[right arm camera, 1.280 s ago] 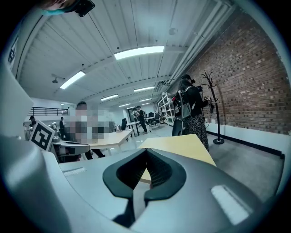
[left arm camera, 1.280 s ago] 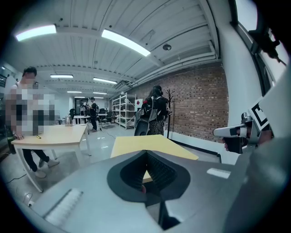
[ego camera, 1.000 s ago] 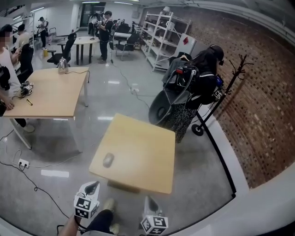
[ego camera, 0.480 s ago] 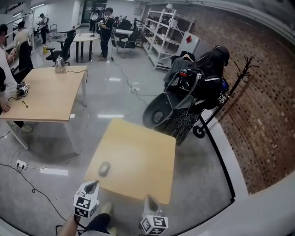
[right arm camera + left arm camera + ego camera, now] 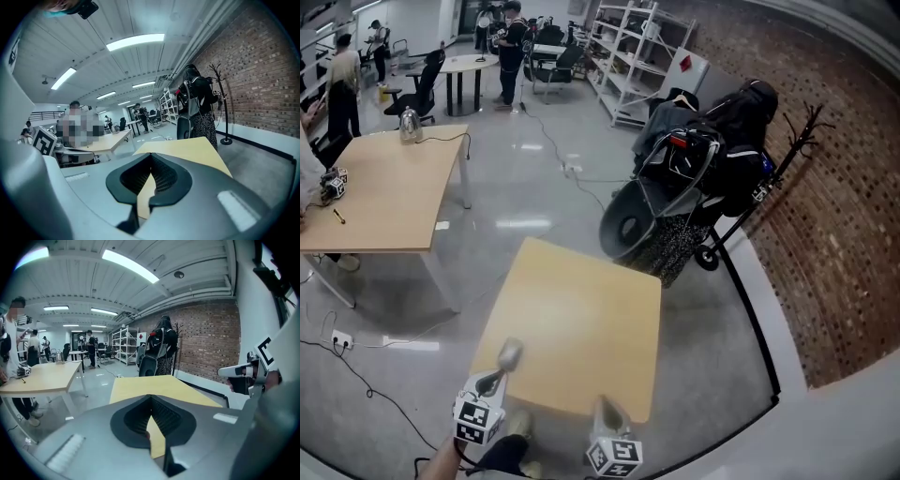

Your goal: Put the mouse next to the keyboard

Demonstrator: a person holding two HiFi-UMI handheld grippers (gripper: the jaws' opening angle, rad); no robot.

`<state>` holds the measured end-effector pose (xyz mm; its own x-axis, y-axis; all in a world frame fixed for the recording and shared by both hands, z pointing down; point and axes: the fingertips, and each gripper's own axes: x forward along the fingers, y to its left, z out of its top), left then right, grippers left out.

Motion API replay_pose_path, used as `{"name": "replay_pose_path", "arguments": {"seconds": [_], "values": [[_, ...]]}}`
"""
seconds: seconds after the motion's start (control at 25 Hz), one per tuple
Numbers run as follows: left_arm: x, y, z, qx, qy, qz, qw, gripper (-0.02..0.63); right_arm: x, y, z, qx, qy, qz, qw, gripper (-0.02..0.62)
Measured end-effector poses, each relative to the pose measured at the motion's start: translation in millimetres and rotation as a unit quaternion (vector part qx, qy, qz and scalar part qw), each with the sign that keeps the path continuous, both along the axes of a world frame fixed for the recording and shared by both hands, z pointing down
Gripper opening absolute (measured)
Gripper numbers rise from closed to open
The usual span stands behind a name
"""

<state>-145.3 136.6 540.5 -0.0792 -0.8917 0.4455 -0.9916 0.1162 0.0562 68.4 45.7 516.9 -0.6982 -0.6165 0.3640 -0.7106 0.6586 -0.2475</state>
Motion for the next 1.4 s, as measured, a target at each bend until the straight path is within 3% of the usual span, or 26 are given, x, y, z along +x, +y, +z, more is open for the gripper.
{"name": "replay_pose_path", "arguments": {"seconds": [0.64,1.12,1.4], "values": [[-37,-49,36,-0.029,0.022,0.048,0.9982,0.0,-51,-39,24,-0.019,0.024,0.028,0.999,0.014],[-48,-70,66,-0.062,0.035,0.065,0.9954,0.0,-64,-59,44,-0.04,0.038,0.038,0.998,0.014],[-47,-75,86,-0.085,0.023,0.081,0.9928,0.0,-69,-65,59,-0.054,0.043,0.036,0.997,0.014]]}}
